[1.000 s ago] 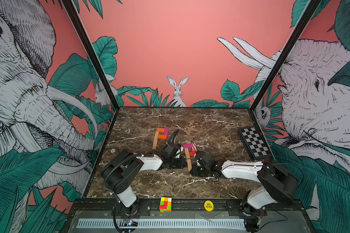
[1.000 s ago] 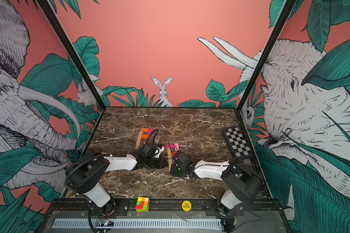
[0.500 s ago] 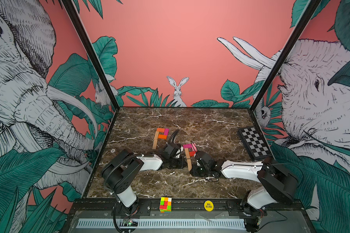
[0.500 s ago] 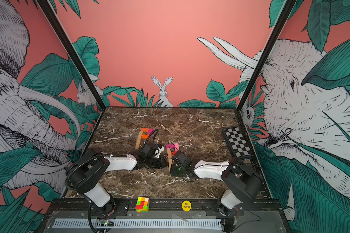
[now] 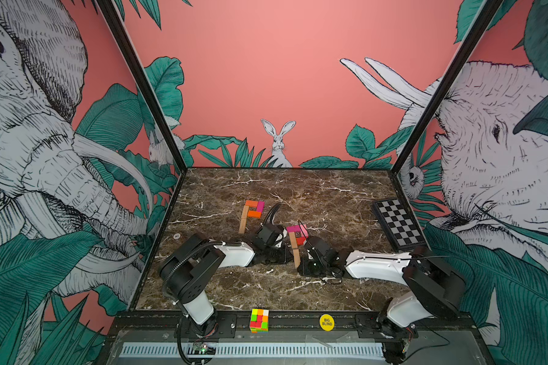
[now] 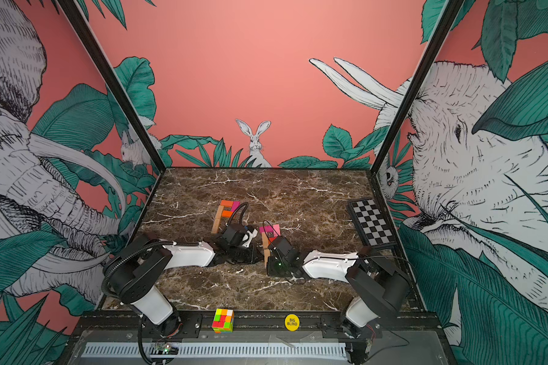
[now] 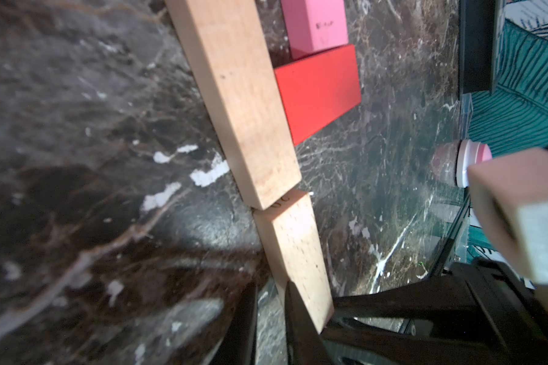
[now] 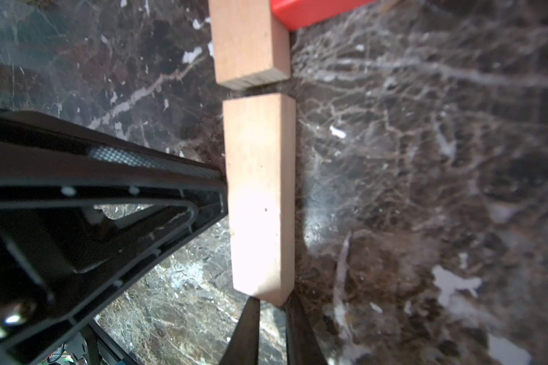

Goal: Assemble the letter p with building blocks
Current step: Assemble the building block at the center of the board.

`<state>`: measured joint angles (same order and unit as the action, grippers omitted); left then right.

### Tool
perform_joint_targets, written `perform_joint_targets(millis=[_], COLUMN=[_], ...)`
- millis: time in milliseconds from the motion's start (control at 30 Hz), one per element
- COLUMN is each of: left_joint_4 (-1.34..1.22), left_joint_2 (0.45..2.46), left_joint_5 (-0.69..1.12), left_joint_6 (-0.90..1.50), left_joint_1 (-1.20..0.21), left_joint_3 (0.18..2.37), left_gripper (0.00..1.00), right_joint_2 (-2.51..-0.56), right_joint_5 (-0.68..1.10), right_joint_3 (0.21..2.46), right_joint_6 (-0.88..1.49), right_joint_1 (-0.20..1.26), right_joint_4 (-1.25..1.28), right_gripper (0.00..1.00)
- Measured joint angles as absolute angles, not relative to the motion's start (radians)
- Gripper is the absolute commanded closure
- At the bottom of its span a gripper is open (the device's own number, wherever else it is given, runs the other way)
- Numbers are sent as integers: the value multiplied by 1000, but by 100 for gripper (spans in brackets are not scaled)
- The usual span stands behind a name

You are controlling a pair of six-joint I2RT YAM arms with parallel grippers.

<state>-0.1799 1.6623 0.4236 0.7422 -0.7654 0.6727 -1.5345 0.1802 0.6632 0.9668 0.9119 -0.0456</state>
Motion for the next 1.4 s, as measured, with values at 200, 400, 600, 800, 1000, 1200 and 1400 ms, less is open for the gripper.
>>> perform_joint_targets(millis=[200,400,600,800,1000,1200,1400], left_joint_4=[-182,-183,-184,-184,-174,-139,-118], left_joint_2=[1662,1662,1662,1660,1652,1603,1550], left_joint_5=[422,422,421,419,408,399,384], left_joint_6=[745,745,749,751,752,752,749], left_joint_1=[-766,-766,-767,-767,-767,-767,-765], left_joint_3=[673,673,672,671,671,670,670], left_gripper=[80,80,80,79,79,79,88], right_joint_2=[-1542,-1546,-1546,-1542,-1533,-1493,-1439], right_joint_5=[170,170,170,168,169,191,190], right_joint_3=[677,682,682,682,682,647,649], right_joint_6=[960,958,957,955,933,930,904], right_joint_1=[912,912,912,912,911,910,863], right_joint_4=[-63,-65,-65,-68,-90,-81,-132], right_gripper=[82,82,82,81,80,81,84])
